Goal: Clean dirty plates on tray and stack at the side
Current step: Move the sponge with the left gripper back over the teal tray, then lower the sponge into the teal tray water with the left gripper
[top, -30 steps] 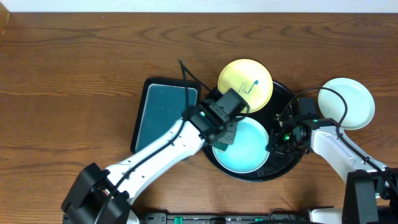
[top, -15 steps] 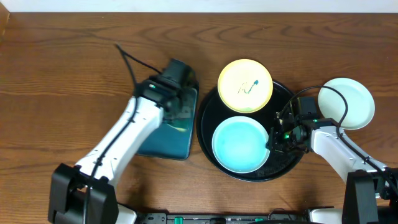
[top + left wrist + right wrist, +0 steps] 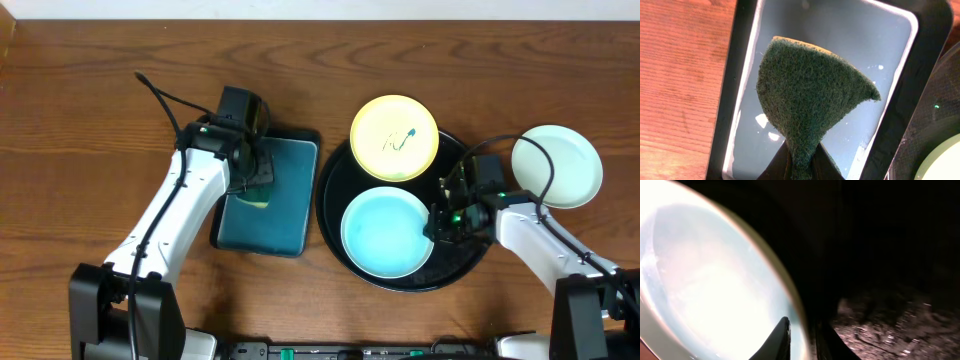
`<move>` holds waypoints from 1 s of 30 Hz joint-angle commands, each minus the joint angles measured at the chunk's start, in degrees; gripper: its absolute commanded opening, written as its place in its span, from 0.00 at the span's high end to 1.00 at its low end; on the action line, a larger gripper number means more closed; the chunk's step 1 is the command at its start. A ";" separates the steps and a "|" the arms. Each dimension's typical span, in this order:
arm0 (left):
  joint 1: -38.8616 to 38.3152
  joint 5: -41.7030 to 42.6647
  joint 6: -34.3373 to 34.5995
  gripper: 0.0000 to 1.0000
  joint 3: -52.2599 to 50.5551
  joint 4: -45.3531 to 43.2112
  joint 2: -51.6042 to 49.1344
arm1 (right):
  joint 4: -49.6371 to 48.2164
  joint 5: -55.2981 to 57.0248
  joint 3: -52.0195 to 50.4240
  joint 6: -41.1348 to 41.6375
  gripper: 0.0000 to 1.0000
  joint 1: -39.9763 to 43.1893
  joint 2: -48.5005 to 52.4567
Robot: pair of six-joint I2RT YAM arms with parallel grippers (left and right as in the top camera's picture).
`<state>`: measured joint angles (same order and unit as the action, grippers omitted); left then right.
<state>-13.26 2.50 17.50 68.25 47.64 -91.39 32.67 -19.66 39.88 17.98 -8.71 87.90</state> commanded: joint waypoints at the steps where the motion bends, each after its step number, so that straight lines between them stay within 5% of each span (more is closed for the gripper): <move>1: 0.13 -0.11 -1.25 0.93 -0.59 0.09 0.98 | -0.59 0.17 -0.35 0.00 0.86 -2.34 0.31; 12: 0.13 -0.13 -1.40 0.92 -0.85 -0.11 -0.90 | -1.38 2.97 -0.37 0.31 0.96 -4.52 0.31; 22: 0.11 -0.11 -0.68 0.92 -4.07 -0.79 -4.13 | -1.46 3.39 -0.37 0.44 0.89 -4.52 0.31; 30: -0.87 6.43 4.33 0.92 -6.64 -2.08 -4.83 | -1.90 3.41 -0.37 0.44 0.96 -4.52 0.31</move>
<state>-13.41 4.80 19.75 61.95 46.00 -96.12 30.92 -16.84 39.75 18.35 -12.88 87.92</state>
